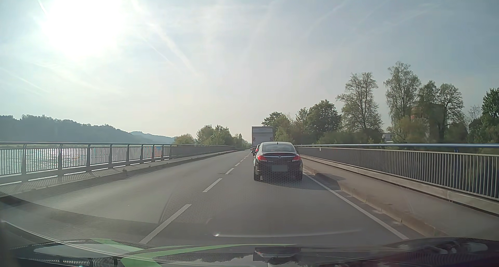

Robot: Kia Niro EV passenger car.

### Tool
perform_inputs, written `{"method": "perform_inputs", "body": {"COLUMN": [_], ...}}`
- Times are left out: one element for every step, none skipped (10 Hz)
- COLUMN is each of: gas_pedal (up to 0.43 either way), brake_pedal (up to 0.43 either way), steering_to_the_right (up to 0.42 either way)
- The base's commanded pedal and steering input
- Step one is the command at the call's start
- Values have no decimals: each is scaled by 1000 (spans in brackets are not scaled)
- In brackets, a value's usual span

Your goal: Follow the waypoints while adhering to traffic rules and regulations

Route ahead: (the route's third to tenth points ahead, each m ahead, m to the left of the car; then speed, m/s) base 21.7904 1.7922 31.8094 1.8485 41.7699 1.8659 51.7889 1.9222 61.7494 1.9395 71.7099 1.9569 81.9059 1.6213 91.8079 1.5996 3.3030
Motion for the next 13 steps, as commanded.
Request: {"method": "perform_inputs", "body": {"gas_pedal": [28,28,28,28,28,28,28,28,28,28,28,20,8], "brake_pedal": [0,0,0,0,0,0,0,0,0,0,0,0,0], "steering_to_the_right": [-1,-1,0,-1,0,1,1,1,1,2,2,2,2]}}
